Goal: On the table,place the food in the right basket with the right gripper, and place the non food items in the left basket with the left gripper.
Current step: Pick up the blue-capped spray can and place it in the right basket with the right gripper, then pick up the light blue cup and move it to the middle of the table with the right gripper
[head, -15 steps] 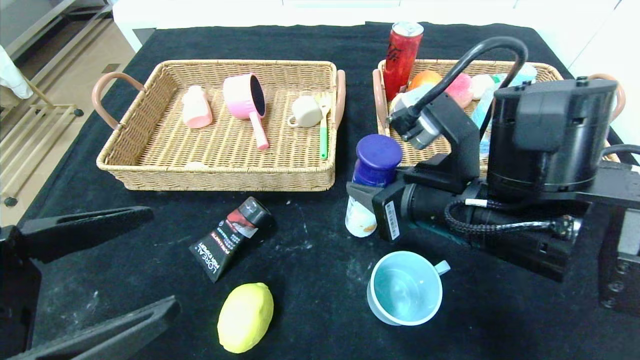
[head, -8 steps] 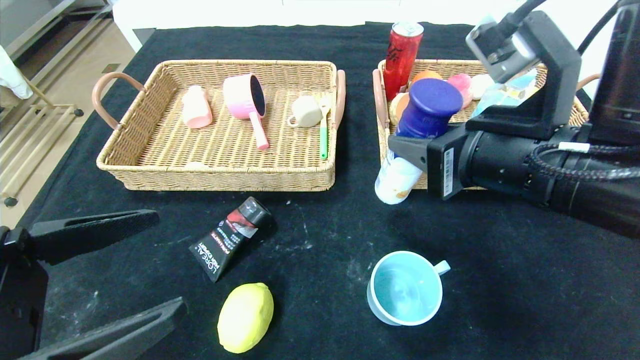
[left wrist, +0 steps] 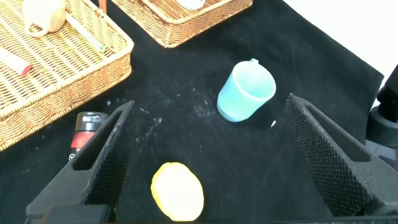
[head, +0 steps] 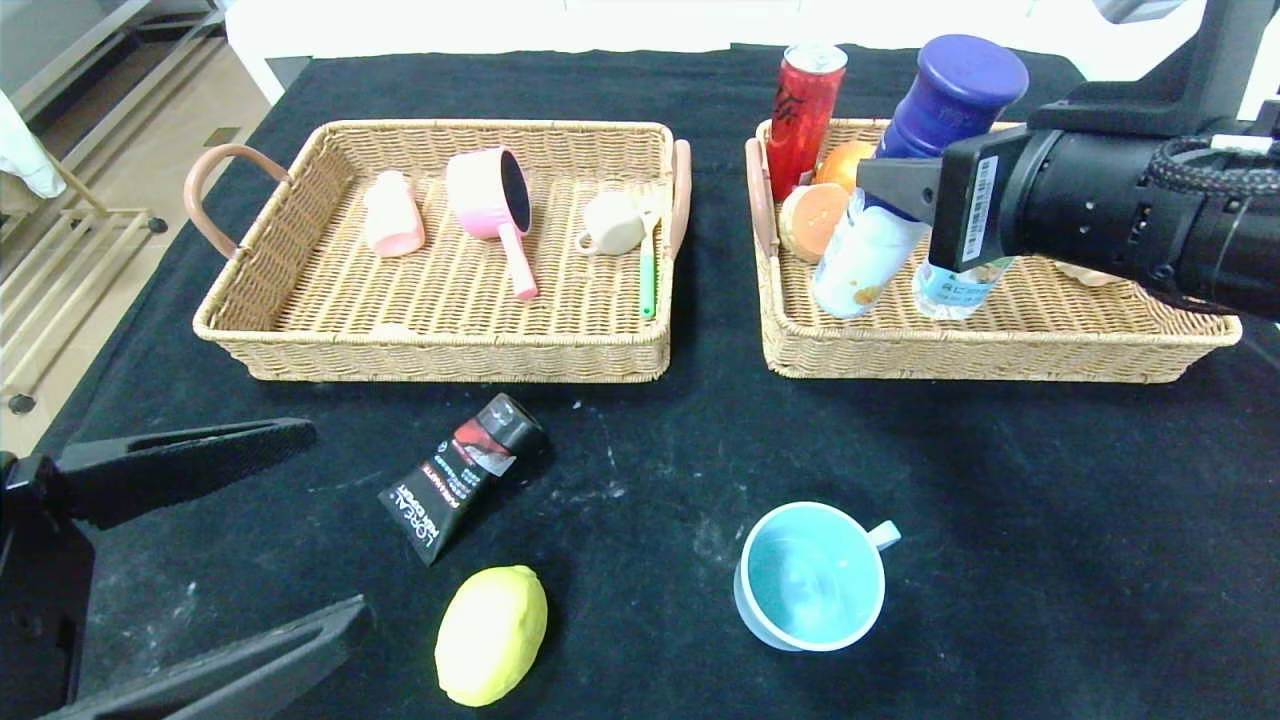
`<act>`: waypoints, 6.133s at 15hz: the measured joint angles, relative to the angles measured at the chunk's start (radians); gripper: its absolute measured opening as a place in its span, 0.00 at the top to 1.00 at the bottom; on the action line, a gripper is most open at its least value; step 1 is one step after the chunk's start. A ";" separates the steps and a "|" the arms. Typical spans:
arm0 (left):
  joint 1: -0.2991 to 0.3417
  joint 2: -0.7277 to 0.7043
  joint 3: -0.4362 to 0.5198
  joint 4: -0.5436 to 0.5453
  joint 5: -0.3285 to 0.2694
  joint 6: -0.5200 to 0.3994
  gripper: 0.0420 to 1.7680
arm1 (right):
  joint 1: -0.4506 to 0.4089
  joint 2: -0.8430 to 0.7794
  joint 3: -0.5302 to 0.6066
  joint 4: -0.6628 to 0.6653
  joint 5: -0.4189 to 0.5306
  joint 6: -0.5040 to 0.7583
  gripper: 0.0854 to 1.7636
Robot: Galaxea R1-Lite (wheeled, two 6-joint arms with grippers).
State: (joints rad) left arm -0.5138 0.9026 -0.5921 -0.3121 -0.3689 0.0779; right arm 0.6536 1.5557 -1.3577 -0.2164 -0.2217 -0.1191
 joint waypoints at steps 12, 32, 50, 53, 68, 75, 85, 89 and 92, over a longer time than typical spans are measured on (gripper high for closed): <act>0.000 -0.005 -0.001 0.000 0.000 0.008 0.03 | -0.079 0.172 -0.170 0.005 -0.001 0.002 0.56; 0.000 -0.003 0.002 -0.002 0.000 0.008 0.03 | -0.080 0.123 -0.132 0.117 -0.026 0.005 0.17; 0.000 0.005 0.002 0.000 0.000 0.008 0.03 | 0.151 -0.192 -0.035 0.869 -0.047 0.397 0.05; 0.000 0.007 0.002 0.000 0.000 0.007 0.03 | 0.198 -0.152 -0.050 0.937 -0.060 0.481 0.04; 0.000 0.003 0.000 -0.003 0.001 0.007 0.03 | 0.318 0.110 -0.195 1.095 -0.173 0.696 0.04; 0.001 -0.001 0.000 -0.003 0.001 0.007 0.03 | 0.295 0.174 -0.200 1.089 -0.178 0.713 0.03; 0.001 -0.001 0.001 -0.006 0.001 0.008 0.03 | 0.255 0.229 -0.219 1.084 -0.180 0.716 0.25; 0.001 -0.003 0.001 -0.006 0.001 0.008 0.03 | 0.254 0.238 -0.219 1.085 -0.181 0.715 0.54; 0.001 -0.003 0.001 -0.008 0.001 0.007 0.03 | 0.253 0.240 -0.219 1.085 -0.180 0.716 0.69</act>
State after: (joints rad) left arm -0.5123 0.8991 -0.5906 -0.3198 -0.3674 0.0851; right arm 0.9068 1.7953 -1.5768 0.8687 -0.4021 0.5964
